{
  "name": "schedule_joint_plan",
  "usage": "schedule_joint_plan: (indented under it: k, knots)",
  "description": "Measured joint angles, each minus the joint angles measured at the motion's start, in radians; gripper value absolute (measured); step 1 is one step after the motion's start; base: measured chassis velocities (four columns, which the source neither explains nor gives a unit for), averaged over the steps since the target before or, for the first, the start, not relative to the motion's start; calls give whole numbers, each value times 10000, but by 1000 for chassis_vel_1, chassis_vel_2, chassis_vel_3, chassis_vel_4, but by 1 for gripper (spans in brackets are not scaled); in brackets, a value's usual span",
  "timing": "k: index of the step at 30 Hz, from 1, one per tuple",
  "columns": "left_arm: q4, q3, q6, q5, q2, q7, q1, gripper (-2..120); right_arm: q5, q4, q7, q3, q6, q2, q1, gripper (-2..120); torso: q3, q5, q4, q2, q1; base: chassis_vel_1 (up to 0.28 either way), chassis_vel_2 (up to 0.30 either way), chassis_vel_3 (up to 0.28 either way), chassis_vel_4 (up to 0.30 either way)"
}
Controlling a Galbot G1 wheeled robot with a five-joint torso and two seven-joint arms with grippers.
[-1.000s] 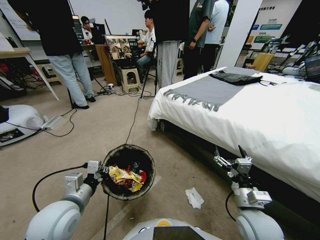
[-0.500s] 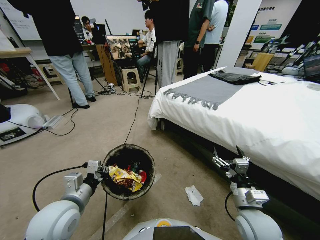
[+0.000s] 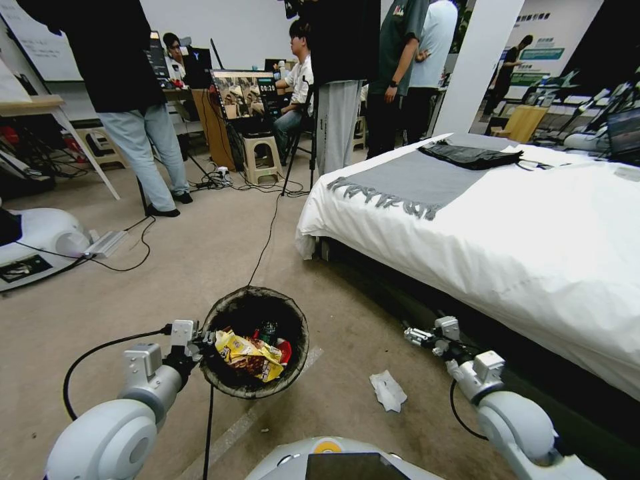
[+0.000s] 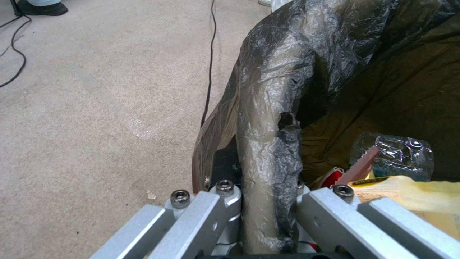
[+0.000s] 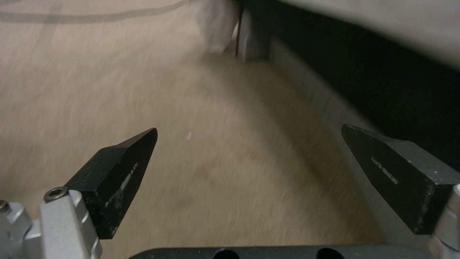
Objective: Pick up the trash bin, then pick up the garbage from the floor and place it into the trash bin.
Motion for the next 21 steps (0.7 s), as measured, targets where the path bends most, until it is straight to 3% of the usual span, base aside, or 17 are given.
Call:
schedule_joint_plan:
  k: [14, 21]
  knots:
    - [0, 109, 0, -115, 67, -14, -91, 2, -581, -1727, -635, -1650, 225, -255, 894, 100, 0, -1, 3, 0, 0, 0, 0, 0, 0]
    - [0, 62, 0, -219, 122, -25, -139, 2, -952, -2765, -1815, -2337, 341, -534, 1635, 100, 0, -3, 3, 0, 0, 0, 0, 0, 0]
